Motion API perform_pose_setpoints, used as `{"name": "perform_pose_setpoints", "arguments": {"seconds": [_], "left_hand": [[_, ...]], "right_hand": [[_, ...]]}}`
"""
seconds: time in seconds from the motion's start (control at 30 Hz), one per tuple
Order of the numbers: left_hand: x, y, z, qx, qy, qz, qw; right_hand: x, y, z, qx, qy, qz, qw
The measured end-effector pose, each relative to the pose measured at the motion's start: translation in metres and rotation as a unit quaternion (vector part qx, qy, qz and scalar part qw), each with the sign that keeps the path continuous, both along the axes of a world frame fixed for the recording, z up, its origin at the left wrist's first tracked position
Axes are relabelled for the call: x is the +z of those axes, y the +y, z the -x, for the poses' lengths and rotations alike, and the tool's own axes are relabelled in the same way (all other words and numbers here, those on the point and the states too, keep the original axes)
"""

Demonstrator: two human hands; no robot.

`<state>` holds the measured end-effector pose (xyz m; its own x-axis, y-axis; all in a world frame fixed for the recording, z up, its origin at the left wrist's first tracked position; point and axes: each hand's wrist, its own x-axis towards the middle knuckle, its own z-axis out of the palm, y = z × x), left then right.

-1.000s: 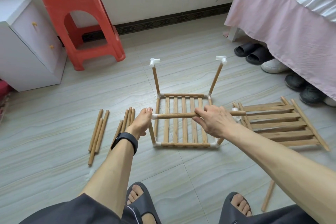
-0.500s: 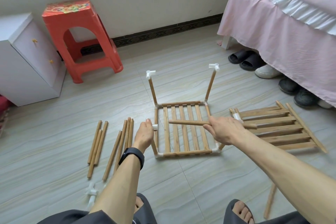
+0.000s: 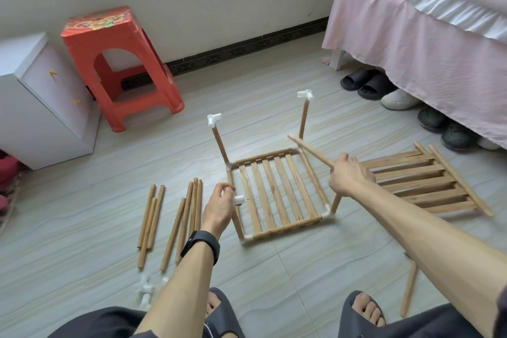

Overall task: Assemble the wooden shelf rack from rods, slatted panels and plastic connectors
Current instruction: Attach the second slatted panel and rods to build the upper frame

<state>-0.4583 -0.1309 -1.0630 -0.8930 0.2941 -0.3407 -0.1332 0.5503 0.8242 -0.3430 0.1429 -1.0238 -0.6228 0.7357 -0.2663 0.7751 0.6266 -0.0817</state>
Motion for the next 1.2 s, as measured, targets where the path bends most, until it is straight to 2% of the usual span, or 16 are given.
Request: {"name": "perform_pose_setpoints", "arguments": {"seconds": [0.07, 0.13, 0.2, 0.23, 0.33, 0.4, 0.43, 0.5, 0.53, 0.57, 0.63, 0.73, 0.77, 0.83, 1.03, 1.2], "left_hand": [[0.008, -0.001, -0.010, -0.013, -0.044, -0.016, 0.999], [0.016, 0.000, -0.022, -0.039, -0.139, -0.066, 0.987], [0.023, 0.009, -0.038, -0.086, -0.197, -0.100, 0.972], [0.025, 0.018, -0.045, -0.120, -0.188, -0.090, 0.971], [0.025, 0.049, -0.053, -0.241, -0.044, 0.033, 0.969], [0.024, 0.055, -0.040, -0.248, 0.081, 0.116, 0.958], [0.026, 0.049, -0.027, -0.225, 0.167, 0.174, 0.944], [0.032, 0.026, 0.001, -0.183, 0.309, 0.336, 0.871], [0.032, 0.011, 0.015, -0.169, 0.321, 0.414, 0.835], [0.034, -0.003, 0.025, -0.146, 0.277, 0.481, 0.819], [0.036, -0.026, 0.030, -0.078, 0.096, 0.533, 0.837], [0.026, -0.037, 0.013, -0.063, -0.162, 0.387, 0.906], [0.023, -0.036, 0.004, -0.068, -0.211, 0.330, 0.917], [0.020, -0.029, -0.002, -0.086, -0.197, 0.292, 0.932], [0.013, -0.015, 0.007, -0.008, -0.108, 0.151, 0.983], [-0.005, -0.009, 0.006, 0.002, -0.041, 0.068, 0.997]], "right_hand": [[0.005, 0.008, 0.008, -0.006, 0.031, 0.085, 0.996], [0.011, 0.013, 0.018, -0.006, 0.084, 0.176, 0.981], [0.013, 0.013, 0.028, -0.031, 0.164, 0.207, 0.964], [0.014, 0.011, 0.032, -0.046, 0.199, 0.212, 0.956], [0.017, 0.004, 0.034, -0.022, 0.224, 0.181, 0.957], [0.018, -0.003, 0.027, 0.036, 0.189, 0.167, 0.967], [0.019, -0.007, 0.024, 0.065, 0.163, 0.173, 0.969], [0.019, -0.017, 0.015, 0.122, 0.105, 0.189, 0.969], [0.016, -0.022, 0.011, 0.150, 0.072, 0.178, 0.970], [0.011, -0.026, 0.006, 0.172, 0.042, 0.152, 0.972], [0.001, -0.031, -0.002, 0.184, 0.005, 0.080, 0.980], [-0.012, -0.030, -0.010, 0.171, -0.003, -0.002, 0.985], [-0.014, -0.029, -0.010, 0.165, -0.003, -0.015, 0.986], [-0.019, -0.023, -0.011, 0.149, -0.003, -0.032, 0.988], [-0.025, 0.003, -0.014, 0.116, 0.042, -0.030, 0.992], [-0.013, 0.000, -0.020, 0.240, 0.111, -0.034, 0.964]]}}
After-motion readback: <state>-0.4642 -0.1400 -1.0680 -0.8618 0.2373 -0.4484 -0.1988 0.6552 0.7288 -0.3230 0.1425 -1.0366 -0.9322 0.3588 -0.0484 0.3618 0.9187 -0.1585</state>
